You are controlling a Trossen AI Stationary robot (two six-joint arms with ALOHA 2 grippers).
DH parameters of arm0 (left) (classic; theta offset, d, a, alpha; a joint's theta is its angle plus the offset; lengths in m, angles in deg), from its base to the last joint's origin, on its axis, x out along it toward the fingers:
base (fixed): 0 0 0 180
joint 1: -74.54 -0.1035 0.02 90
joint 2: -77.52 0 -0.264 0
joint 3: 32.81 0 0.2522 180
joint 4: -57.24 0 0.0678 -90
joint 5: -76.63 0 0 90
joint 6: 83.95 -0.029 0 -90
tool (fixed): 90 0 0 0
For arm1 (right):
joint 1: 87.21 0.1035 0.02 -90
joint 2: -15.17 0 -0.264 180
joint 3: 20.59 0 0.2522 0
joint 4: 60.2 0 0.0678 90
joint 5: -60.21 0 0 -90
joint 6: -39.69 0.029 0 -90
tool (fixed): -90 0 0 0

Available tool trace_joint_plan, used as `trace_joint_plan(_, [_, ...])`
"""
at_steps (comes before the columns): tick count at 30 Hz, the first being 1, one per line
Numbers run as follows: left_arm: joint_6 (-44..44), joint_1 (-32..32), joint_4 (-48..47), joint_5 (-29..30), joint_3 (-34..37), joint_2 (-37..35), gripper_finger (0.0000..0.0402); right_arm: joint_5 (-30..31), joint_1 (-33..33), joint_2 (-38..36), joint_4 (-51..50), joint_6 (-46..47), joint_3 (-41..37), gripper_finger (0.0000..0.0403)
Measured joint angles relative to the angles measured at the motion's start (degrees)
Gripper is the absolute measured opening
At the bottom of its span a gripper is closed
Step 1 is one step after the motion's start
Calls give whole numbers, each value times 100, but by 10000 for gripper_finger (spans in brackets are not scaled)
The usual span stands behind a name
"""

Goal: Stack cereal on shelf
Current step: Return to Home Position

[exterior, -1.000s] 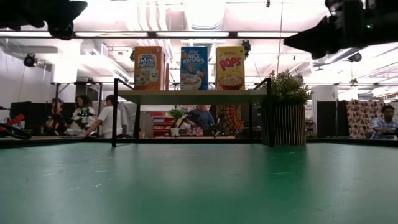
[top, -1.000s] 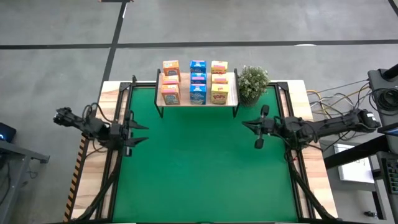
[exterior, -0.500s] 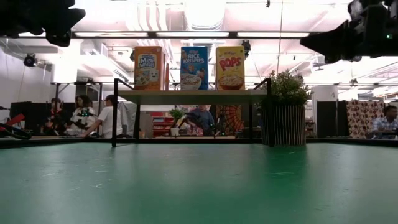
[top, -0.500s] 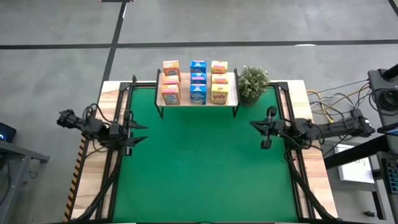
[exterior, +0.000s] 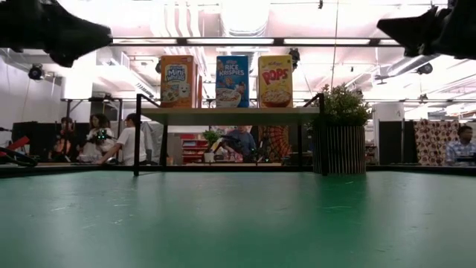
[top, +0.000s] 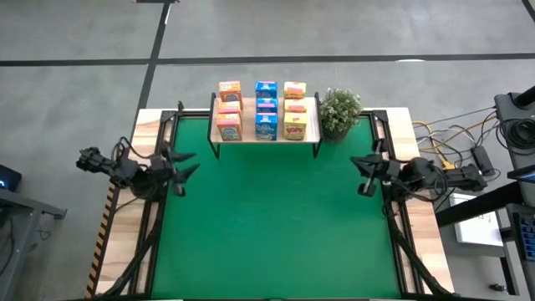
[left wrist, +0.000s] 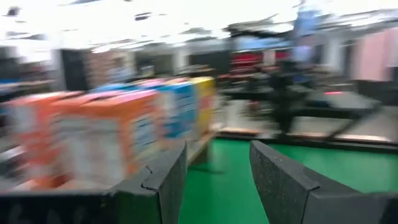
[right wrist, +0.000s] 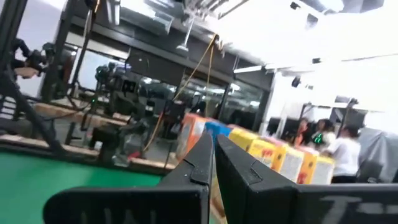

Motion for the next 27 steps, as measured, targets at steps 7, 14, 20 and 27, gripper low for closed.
trace_joint_plan(7, [-8,0,-4,764,0,20,159,30,2,83,-62,162,0,9])
trace_joint_plan(14, [-10,0,0,764,0,36,159,41,2,140,-195,1620,0,9])
trace_joint_plan(20, [-10,0,-2,764,0,40,159,42,2,159,-204,1929,-2,9])
trace_joint_plan(27, [-12,0,-2,764,0,44,159,42,2,159,-204,1734,-2,9])
